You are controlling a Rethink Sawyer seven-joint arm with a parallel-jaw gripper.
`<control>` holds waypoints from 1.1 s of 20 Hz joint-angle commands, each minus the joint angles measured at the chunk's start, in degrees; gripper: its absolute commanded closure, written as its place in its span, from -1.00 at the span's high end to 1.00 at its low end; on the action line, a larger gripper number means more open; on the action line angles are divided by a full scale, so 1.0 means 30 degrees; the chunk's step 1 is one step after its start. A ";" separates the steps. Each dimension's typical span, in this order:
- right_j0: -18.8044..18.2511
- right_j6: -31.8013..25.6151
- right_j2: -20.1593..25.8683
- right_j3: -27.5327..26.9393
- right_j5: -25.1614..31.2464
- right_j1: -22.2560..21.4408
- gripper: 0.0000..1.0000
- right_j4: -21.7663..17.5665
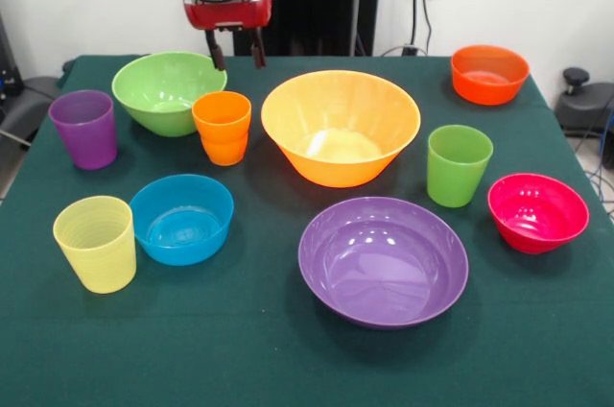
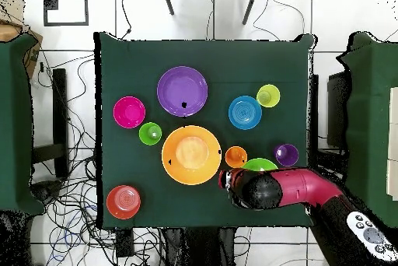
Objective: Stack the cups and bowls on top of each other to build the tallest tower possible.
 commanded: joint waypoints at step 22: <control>0.0291 -0.1268 -0.0076 -0.1651 0.1455 0.1405 1.00 0.0437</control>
